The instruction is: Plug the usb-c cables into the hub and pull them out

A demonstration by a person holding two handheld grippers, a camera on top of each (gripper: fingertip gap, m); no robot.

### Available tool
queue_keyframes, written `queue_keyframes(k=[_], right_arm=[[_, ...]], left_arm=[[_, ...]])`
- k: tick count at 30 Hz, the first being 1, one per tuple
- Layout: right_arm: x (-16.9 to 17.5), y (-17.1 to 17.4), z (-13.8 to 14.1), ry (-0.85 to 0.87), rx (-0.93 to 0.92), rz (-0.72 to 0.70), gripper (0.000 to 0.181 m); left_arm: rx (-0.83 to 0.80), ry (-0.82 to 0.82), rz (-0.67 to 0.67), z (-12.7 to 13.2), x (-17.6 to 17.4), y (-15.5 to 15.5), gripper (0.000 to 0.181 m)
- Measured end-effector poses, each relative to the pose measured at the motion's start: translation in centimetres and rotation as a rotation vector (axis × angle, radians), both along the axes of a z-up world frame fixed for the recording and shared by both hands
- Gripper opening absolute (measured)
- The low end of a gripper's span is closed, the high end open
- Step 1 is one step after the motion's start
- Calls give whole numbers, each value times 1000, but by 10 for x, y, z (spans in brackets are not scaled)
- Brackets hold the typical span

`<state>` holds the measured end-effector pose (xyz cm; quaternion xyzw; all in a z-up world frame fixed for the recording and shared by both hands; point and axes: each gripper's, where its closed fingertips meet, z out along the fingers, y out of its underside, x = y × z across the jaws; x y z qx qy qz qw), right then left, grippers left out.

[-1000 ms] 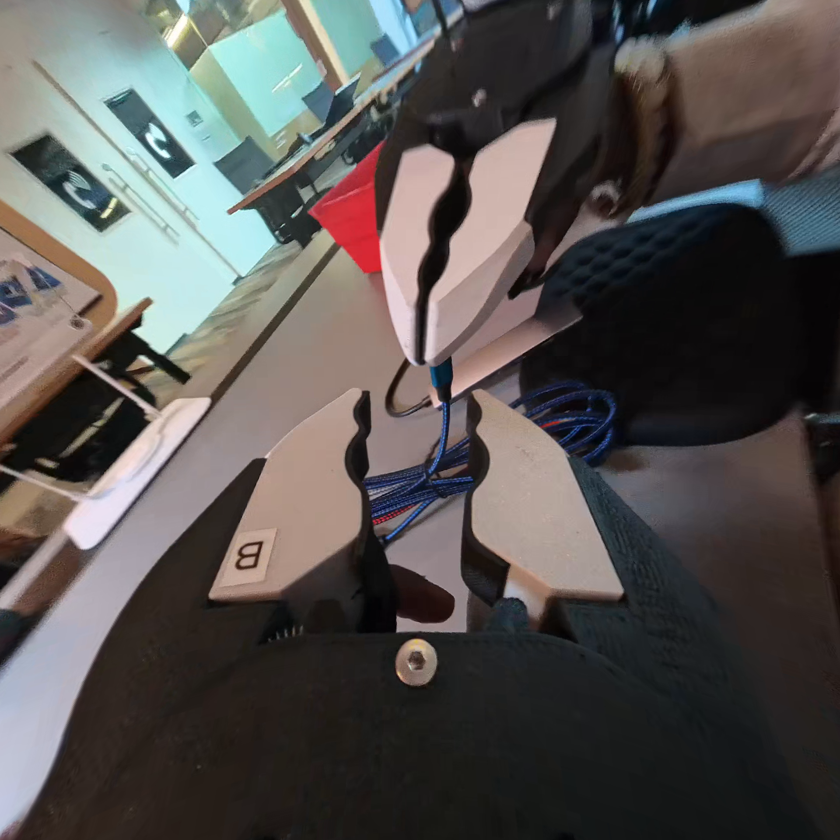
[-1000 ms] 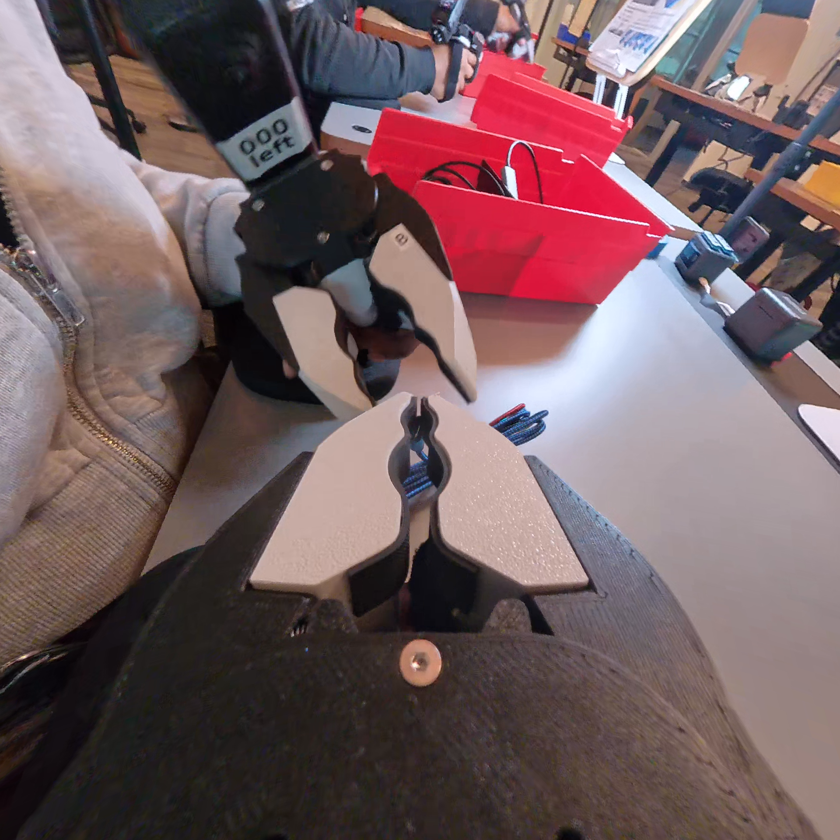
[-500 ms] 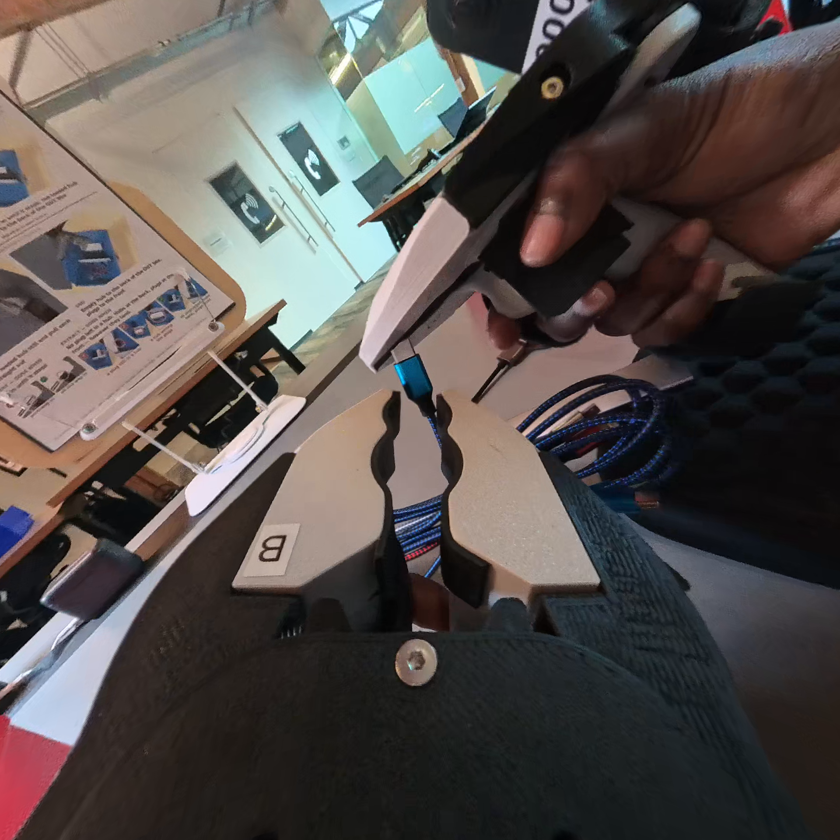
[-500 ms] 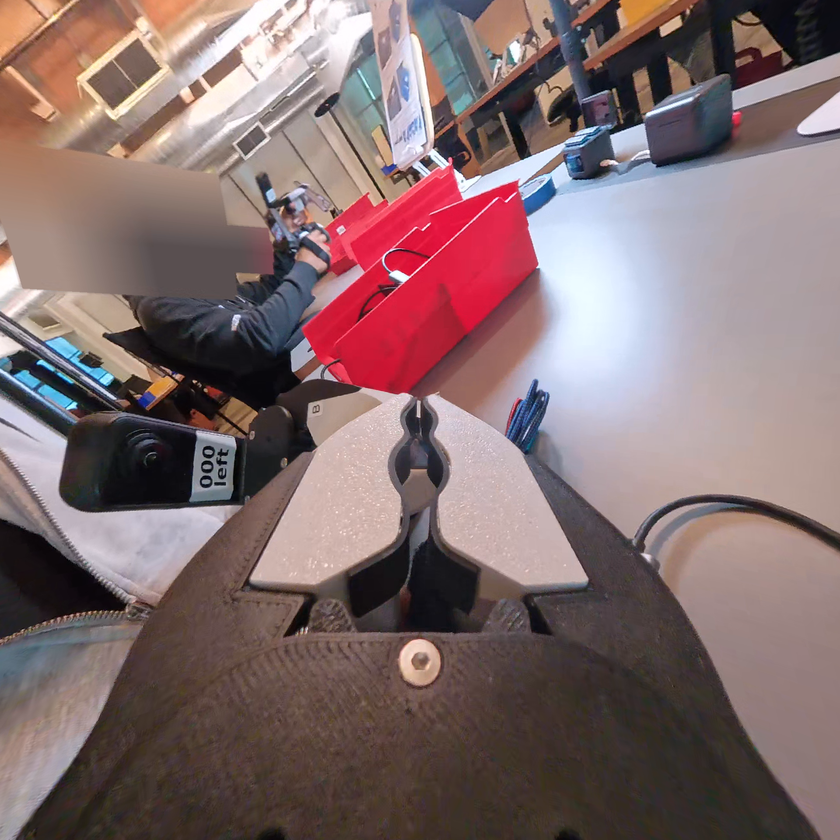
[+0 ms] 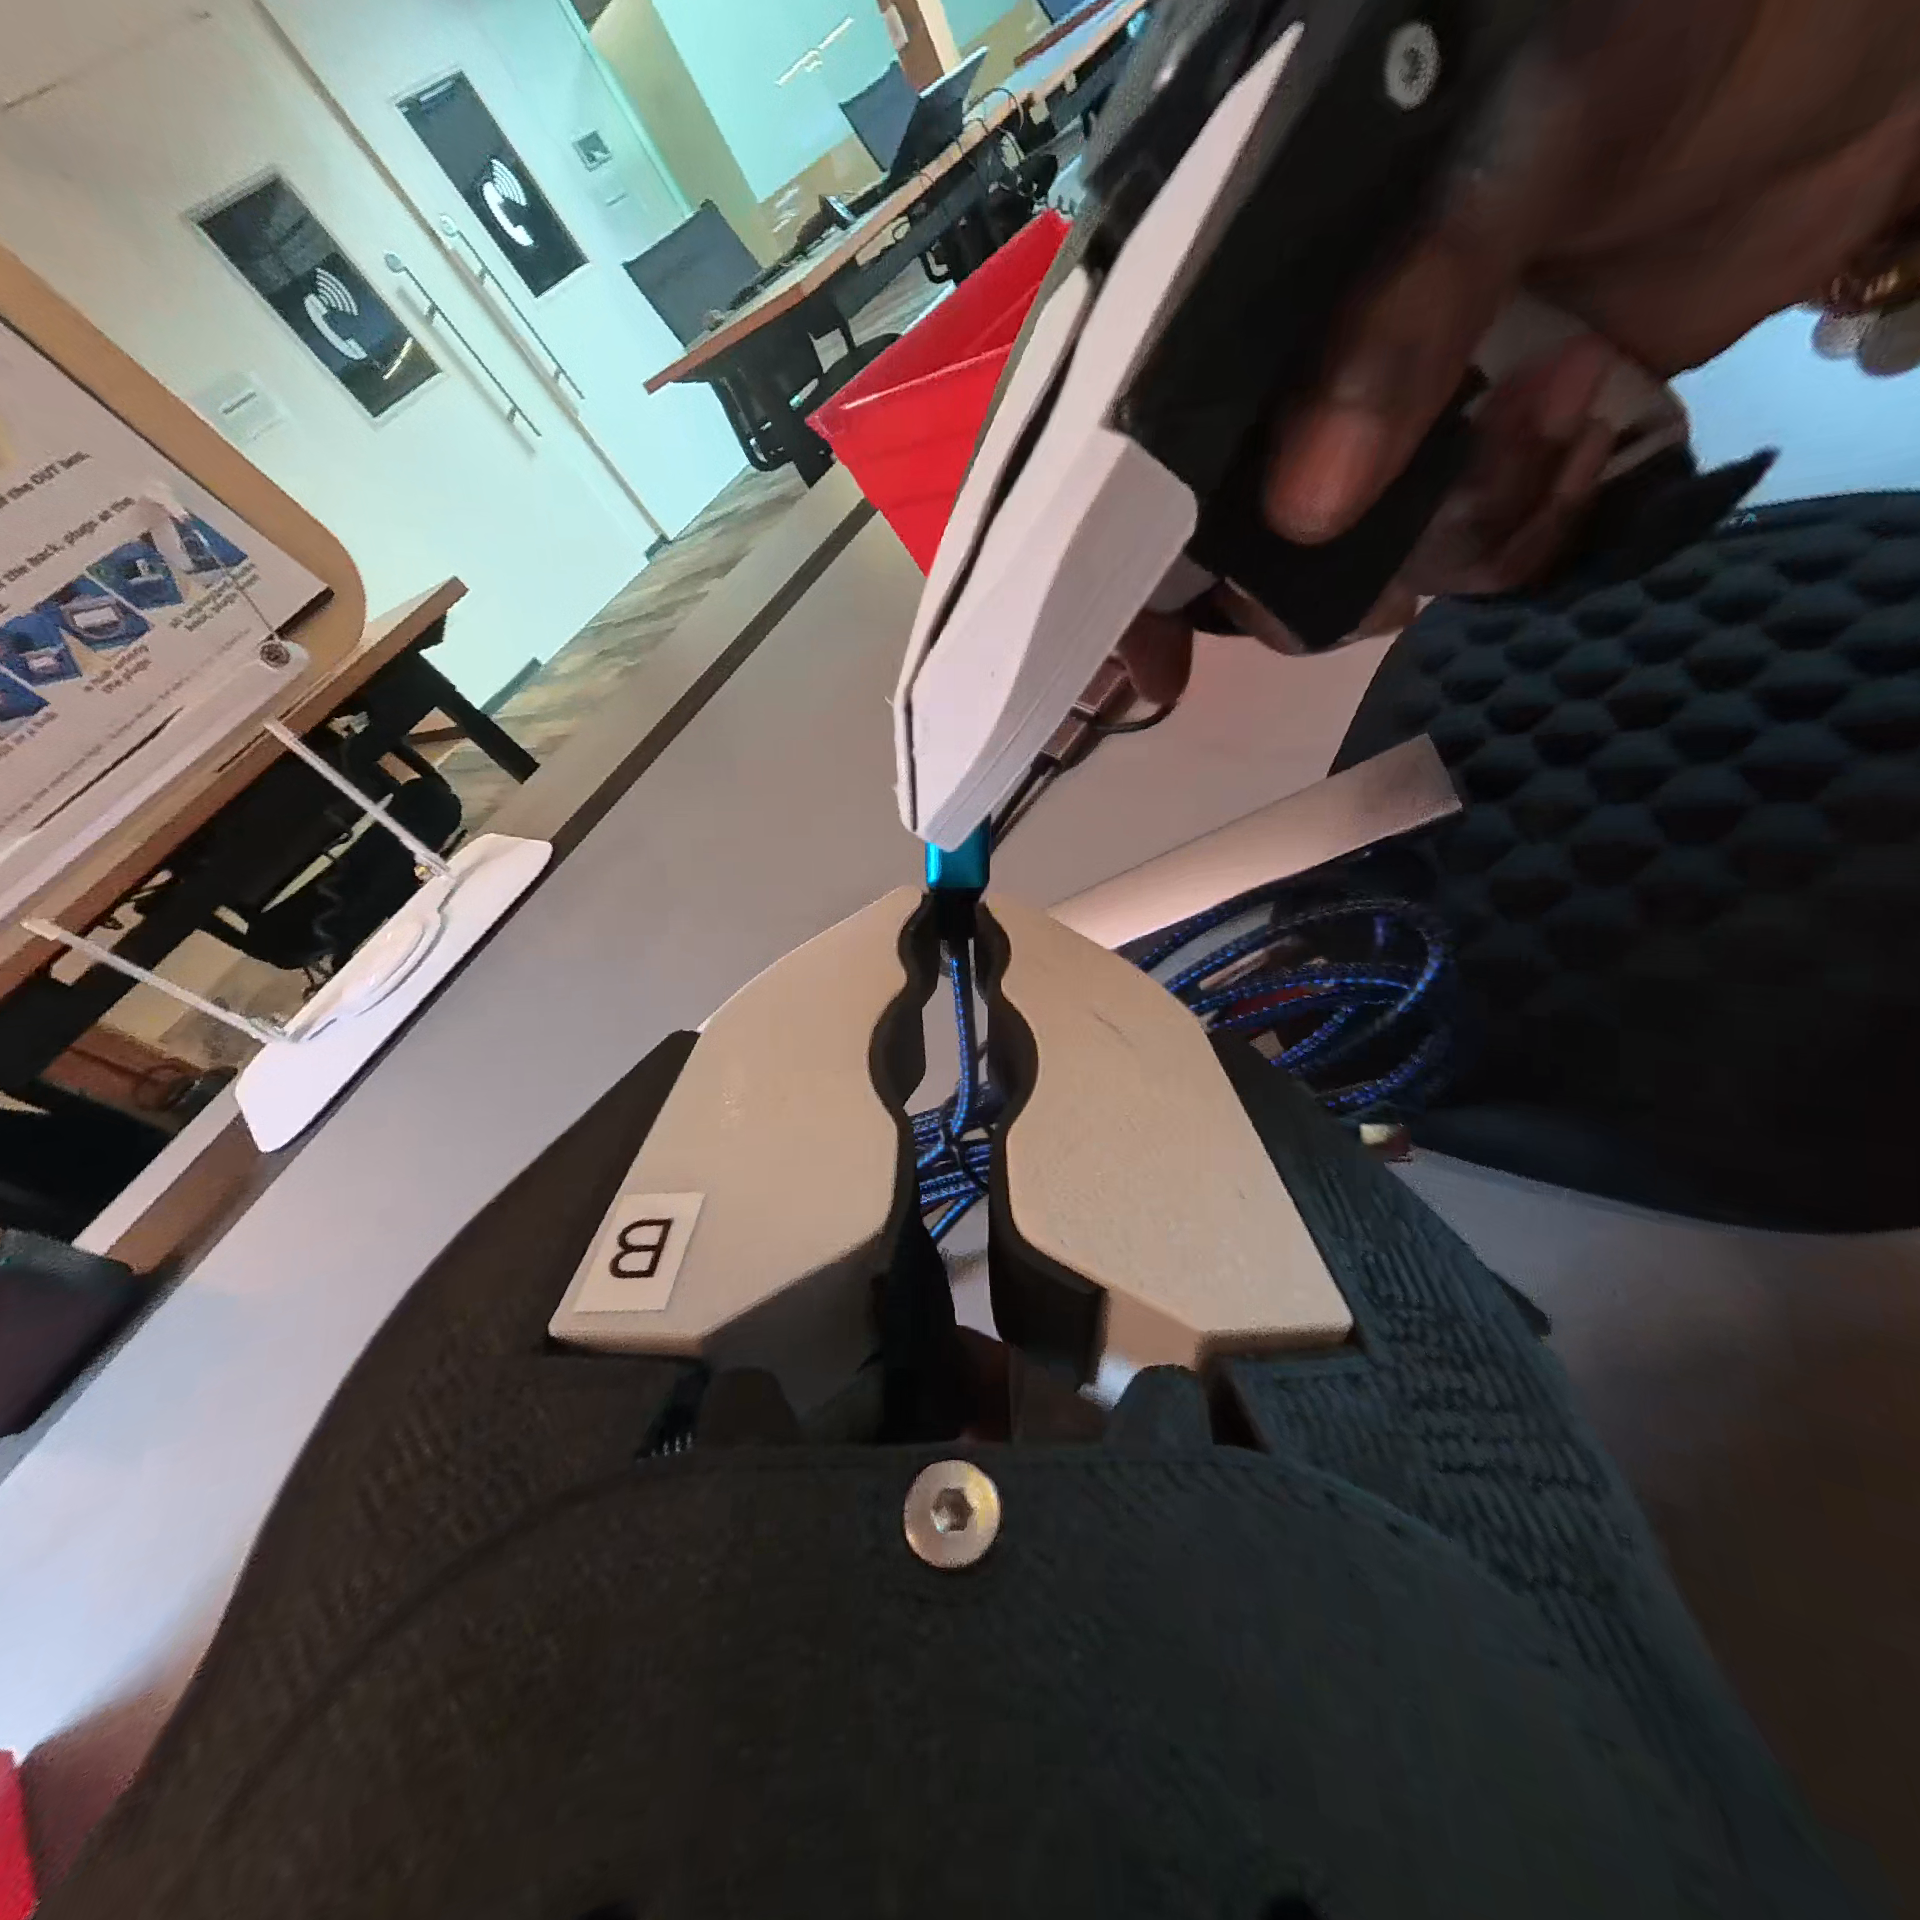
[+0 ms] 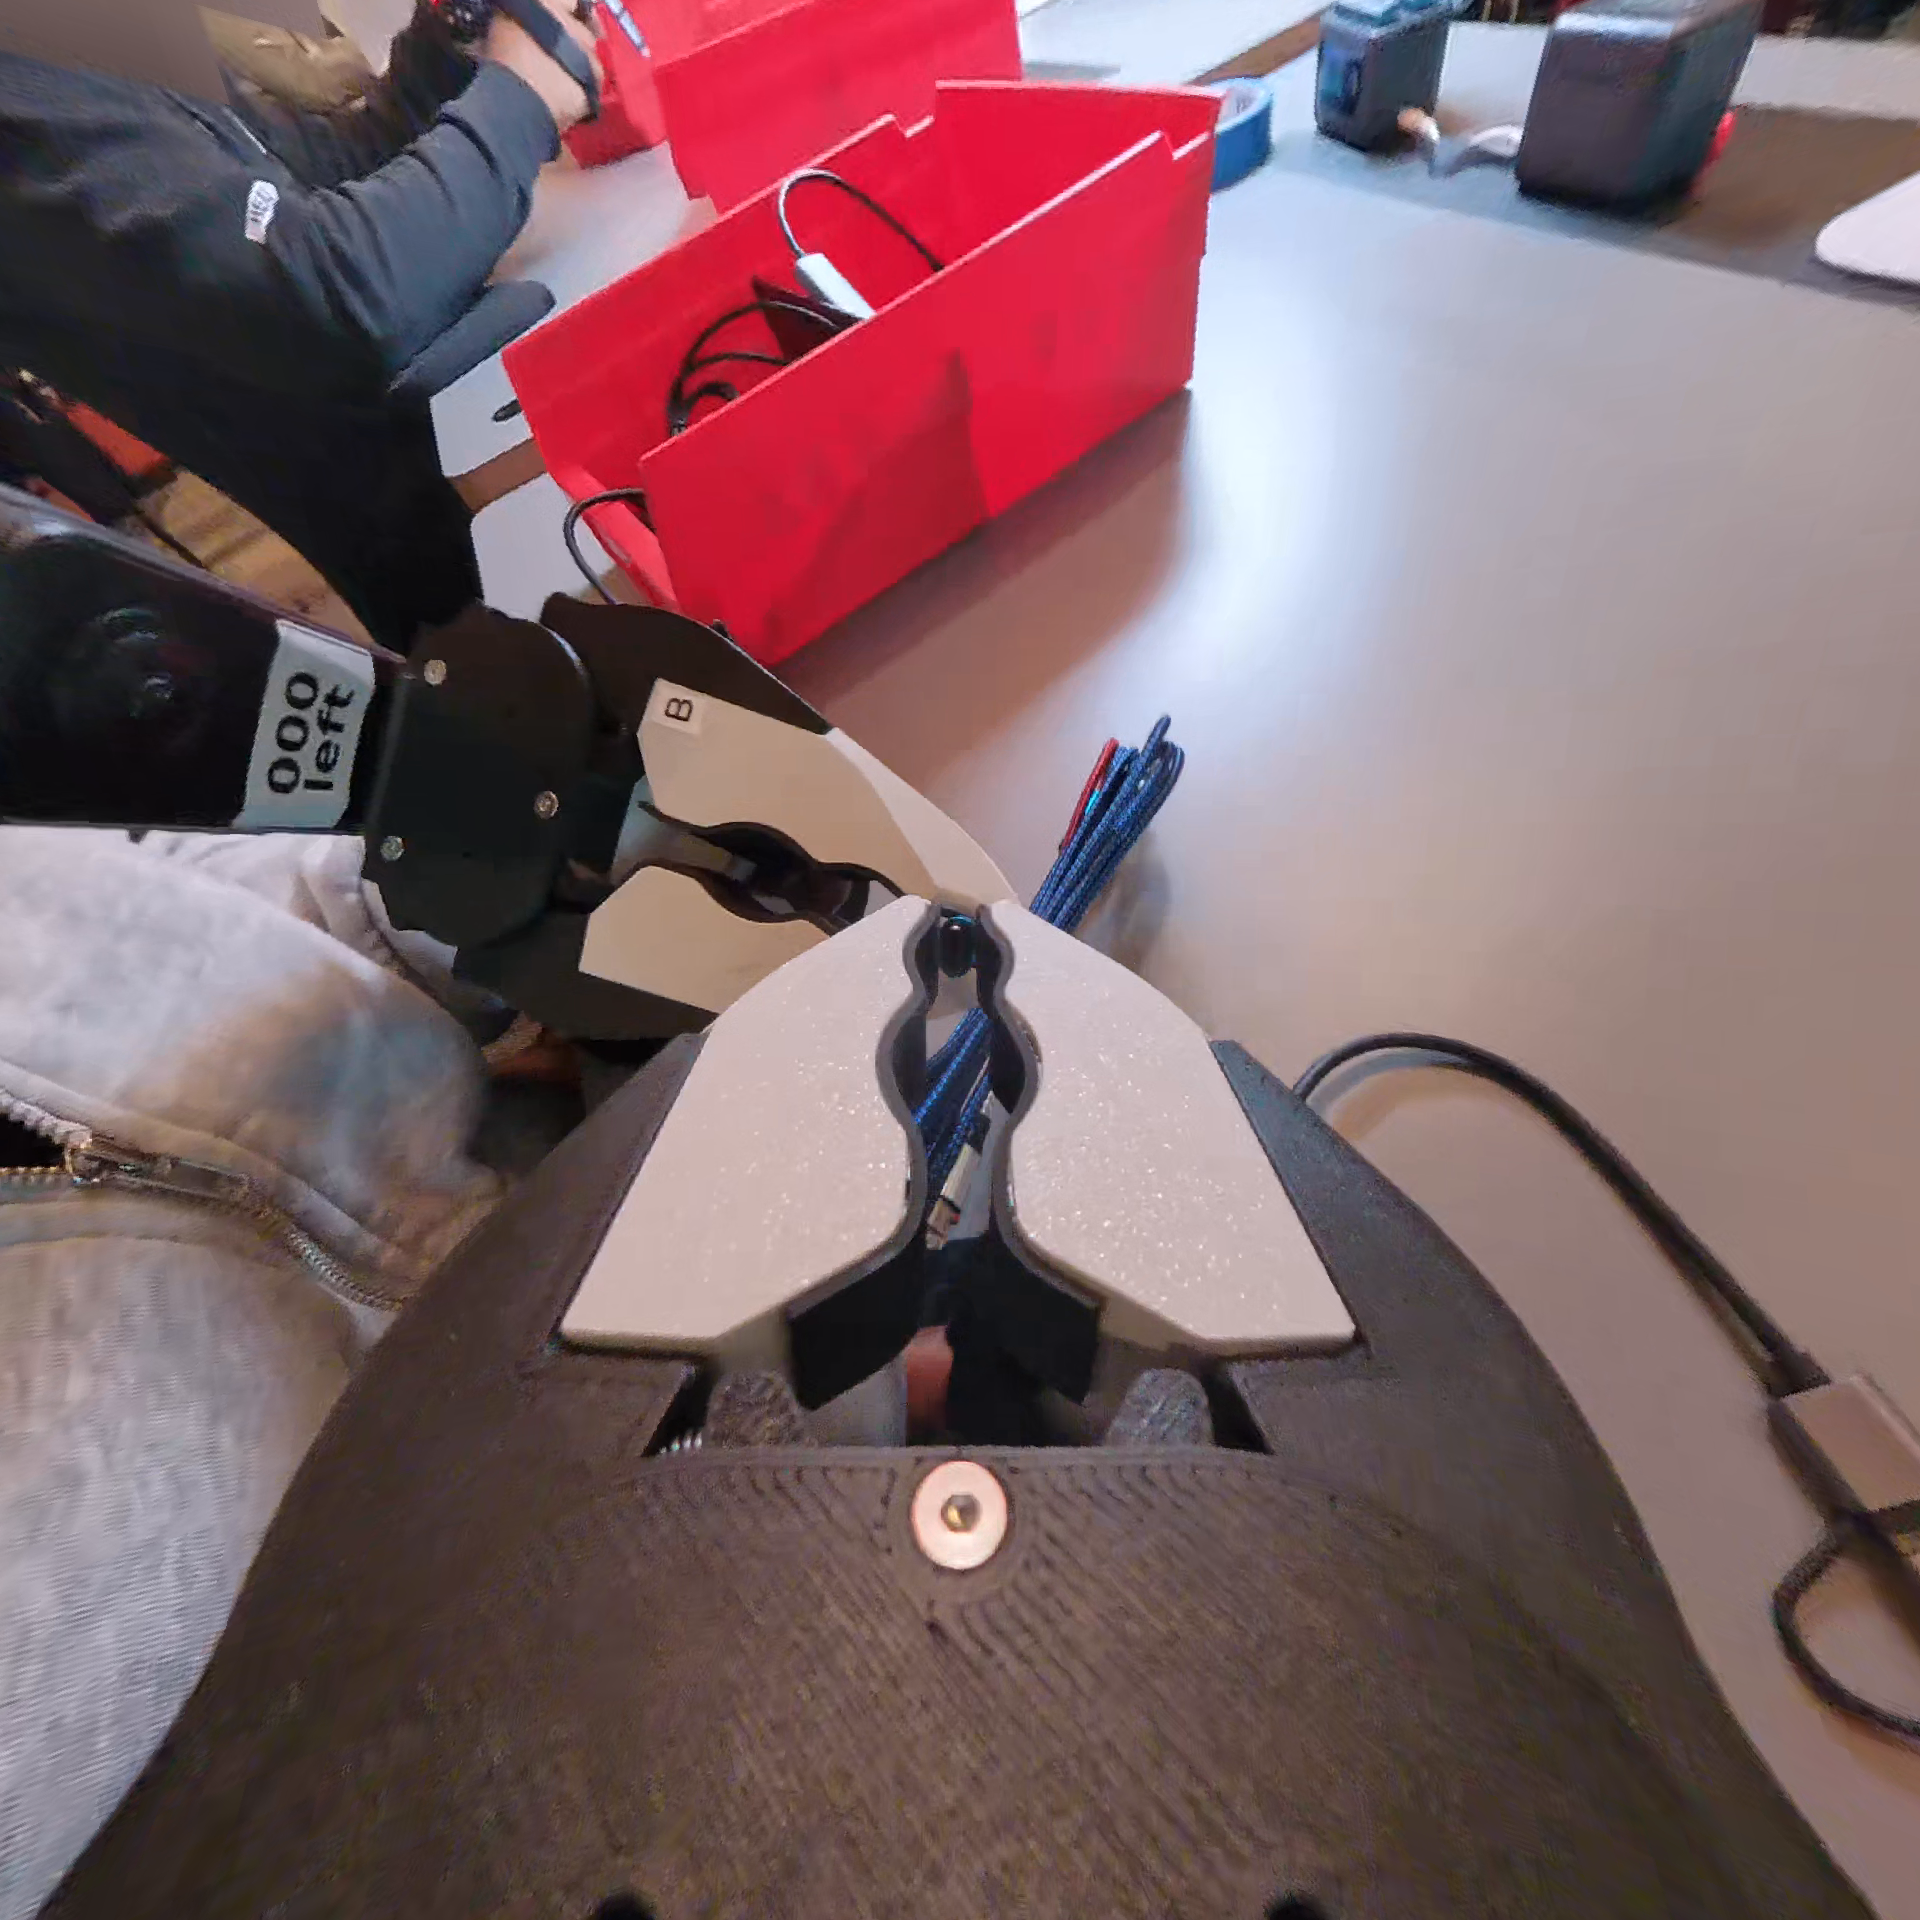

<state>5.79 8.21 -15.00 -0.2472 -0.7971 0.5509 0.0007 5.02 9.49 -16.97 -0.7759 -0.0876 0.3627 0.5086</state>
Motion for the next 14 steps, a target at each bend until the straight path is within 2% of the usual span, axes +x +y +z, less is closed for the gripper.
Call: queue_keyframes(k=[3,8,14], right_arm=[[-1,0,6,-128,-124,-27,5],[0,0,22,-592,-556,-33,6],[0,-8,14,-815,-719,-68,5]], left_arm=[[17,51,-5,6,2,-1,7],[70,289,-11,34,7,-8,19],[197,164,-87,38,15,-9,18]])
